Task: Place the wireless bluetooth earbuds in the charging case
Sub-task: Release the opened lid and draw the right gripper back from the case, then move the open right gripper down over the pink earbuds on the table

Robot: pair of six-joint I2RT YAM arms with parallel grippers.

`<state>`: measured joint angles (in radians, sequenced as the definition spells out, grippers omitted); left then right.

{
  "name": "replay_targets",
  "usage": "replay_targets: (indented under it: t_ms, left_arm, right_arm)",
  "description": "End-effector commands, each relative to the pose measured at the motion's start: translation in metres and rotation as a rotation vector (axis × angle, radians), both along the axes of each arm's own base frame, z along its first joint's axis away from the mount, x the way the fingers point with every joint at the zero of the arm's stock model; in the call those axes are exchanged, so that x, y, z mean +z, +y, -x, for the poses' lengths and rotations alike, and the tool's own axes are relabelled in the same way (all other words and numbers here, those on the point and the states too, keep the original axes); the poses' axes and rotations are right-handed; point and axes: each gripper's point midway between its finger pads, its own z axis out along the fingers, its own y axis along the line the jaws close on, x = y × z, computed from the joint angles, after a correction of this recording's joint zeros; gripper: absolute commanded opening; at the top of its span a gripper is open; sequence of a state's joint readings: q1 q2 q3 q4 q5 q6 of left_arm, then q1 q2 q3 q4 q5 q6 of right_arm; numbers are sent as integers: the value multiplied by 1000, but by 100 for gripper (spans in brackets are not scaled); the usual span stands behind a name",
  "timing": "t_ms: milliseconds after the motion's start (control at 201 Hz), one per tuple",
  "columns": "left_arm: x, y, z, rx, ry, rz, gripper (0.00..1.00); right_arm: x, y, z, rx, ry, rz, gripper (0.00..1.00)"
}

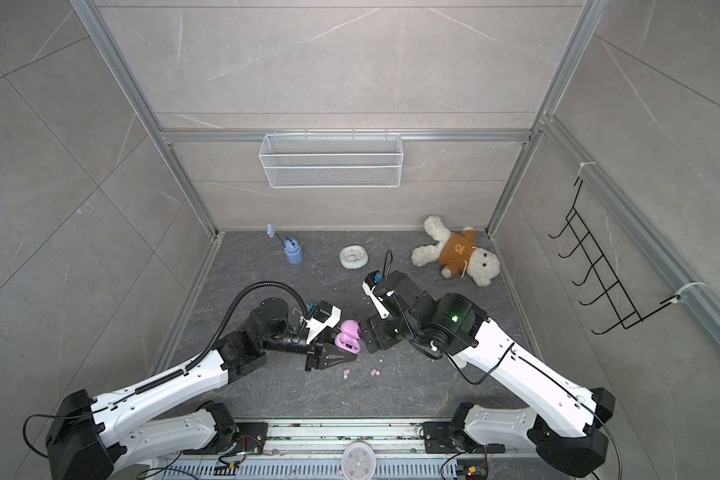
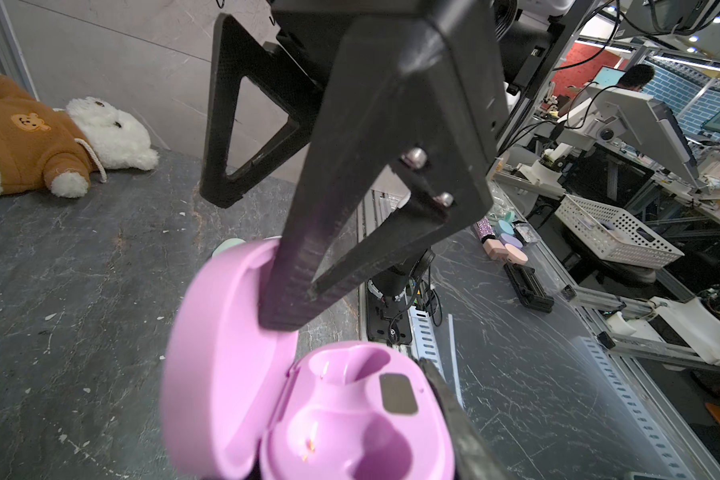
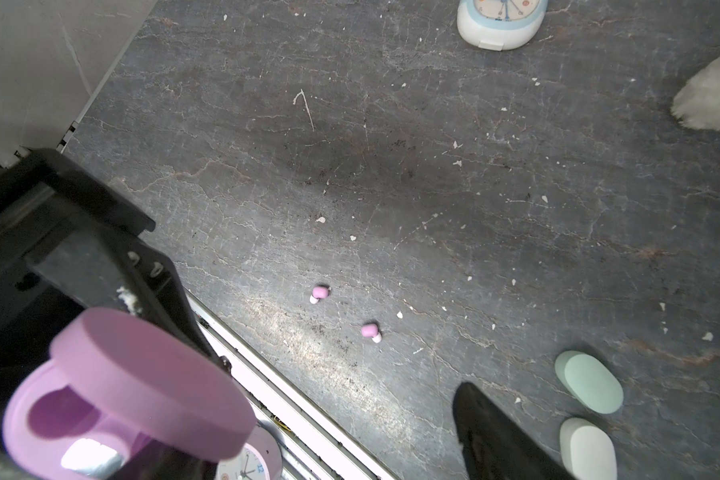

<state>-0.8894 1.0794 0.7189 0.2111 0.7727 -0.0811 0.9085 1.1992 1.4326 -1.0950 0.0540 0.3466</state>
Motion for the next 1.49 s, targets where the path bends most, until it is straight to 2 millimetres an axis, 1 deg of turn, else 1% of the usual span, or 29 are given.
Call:
replay_targets:
  t_ms: [0, 219, 334, 458, 622, 782, 861, 921, 981, 1055, 1160, 1210, 1259, 1379, 1488]
  left_arm:
    - [12, 2, 11, -42, -10, 65, 14]
    - [4, 1, -4, 56, 2, 72, 13]
    - [2, 1, -10, 88, 4, 77, 13]
    - [3, 3, -13, 116, -1, 87, 12]
    - [2, 9, -17, 160, -7, 86, 12]
    - [3, 15, -19, 197, -17, 88, 12]
    - [5, 19, -20, 215, -22, 94, 12]
    - [6, 21, -19, 223, -23, 98, 12]
    - [7, 24, -18, 231, -23, 103, 12]
    - [6, 28, -16, 238, -17, 107, 12]
    - [5, 33, -13, 243, -17, 105, 12]
    - [7, 36, -11, 246, -22, 107, 12]
    - [7, 38, -10, 247, -24, 104, 12]
    - [8, 43, -7, 250, -31, 100, 12]
    - [8, 46, -5, 255, -41, 97, 12]
  right_arm:
    - [15, -4, -14, -50, -40, -29, 86]
    - [20, 8, 1, 21, 12, -96, 87]
    - [24, 9, 8, 45, 20, -135, 88]
    - [28, 10, 13, 44, 32, -166, 89]
    - [32, 4, 20, -8, 62, -222, 90]
    - [17, -10, 28, -133, 145, -257, 90]
    - [2, -21, 30, -227, 189, -266, 90]
    - [-15, -28, 32, -302, 224, -271, 91]
    - [-38, -32, 33, -369, 266, -272, 91]
    - [-72, -31, 34, -428, 330, -258, 91]
    - [-117, -18, 34, -470, 417, -265, 89]
    - [-132, -8, 31, -462, 439, -283, 88]
    - [-148, -3, 27, -467, 452, -269, 88]
    - [-175, 5, 16, -446, 431, -206, 87]
    - [-194, 17, 5, -405, 433, -194, 86]
